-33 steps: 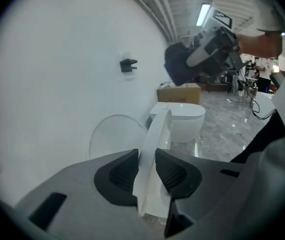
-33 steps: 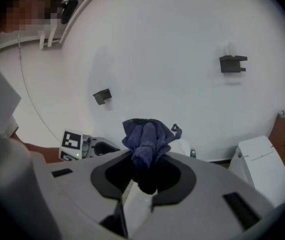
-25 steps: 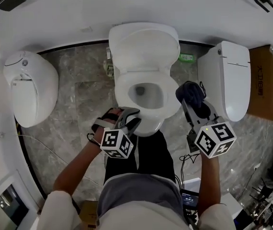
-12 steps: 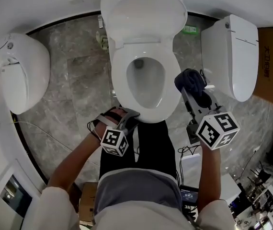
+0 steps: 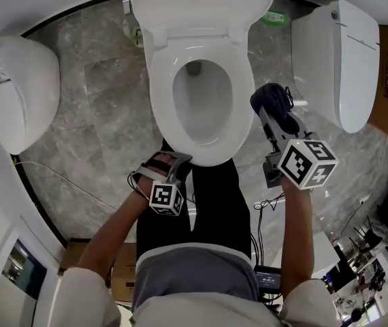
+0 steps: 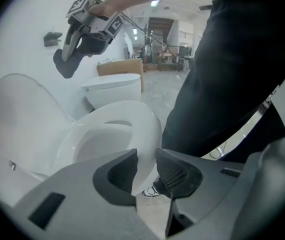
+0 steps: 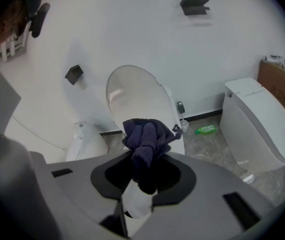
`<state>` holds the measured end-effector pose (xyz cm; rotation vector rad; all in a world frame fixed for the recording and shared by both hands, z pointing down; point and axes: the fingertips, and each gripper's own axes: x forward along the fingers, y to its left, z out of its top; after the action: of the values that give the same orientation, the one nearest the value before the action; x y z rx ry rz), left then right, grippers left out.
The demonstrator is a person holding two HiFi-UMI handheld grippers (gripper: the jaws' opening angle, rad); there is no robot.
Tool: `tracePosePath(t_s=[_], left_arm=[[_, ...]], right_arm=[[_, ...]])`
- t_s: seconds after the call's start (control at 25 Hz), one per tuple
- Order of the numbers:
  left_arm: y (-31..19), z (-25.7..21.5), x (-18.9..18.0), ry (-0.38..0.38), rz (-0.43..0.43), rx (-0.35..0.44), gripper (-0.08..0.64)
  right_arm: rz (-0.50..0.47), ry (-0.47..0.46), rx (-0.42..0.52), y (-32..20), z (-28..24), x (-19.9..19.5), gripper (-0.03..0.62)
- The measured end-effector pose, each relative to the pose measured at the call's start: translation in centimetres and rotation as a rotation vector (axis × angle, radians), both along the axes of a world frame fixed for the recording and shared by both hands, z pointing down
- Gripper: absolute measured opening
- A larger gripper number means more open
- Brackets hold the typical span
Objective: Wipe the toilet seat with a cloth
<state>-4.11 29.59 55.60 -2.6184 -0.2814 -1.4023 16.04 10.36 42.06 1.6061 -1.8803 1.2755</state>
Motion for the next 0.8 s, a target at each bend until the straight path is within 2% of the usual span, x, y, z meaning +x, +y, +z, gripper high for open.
tracePosePath(t_s=[0.2, 0.36, 0.6, 0.8], left_arm=[[2.1, 4.2, -0.2, -0.058, -0.052, -0.055, 0.106], [1.8, 7.4, 0.0, -0.061, -0.091, -0.079, 0.101], [2.5, 11.2, -0.5, -0.111, -0.081, -0.108, 0.087], [2.5, 13.5, -0.3, -0.175, -0.141, -0.171, 0.070]], right_arm=[[0.012, -0.031, -0.035, -0.6, 3.5, -0.5, 0.083], [0.089, -0.120, -0.094, -1.1, 6.9, -0.1, 0.083], [0.117, -0.084, -0.187, -0.2, 11.7, 0.4, 0.083], [0.079, -0.003, -0.200, -1.5, 13.9, 0.3, 0.083]])
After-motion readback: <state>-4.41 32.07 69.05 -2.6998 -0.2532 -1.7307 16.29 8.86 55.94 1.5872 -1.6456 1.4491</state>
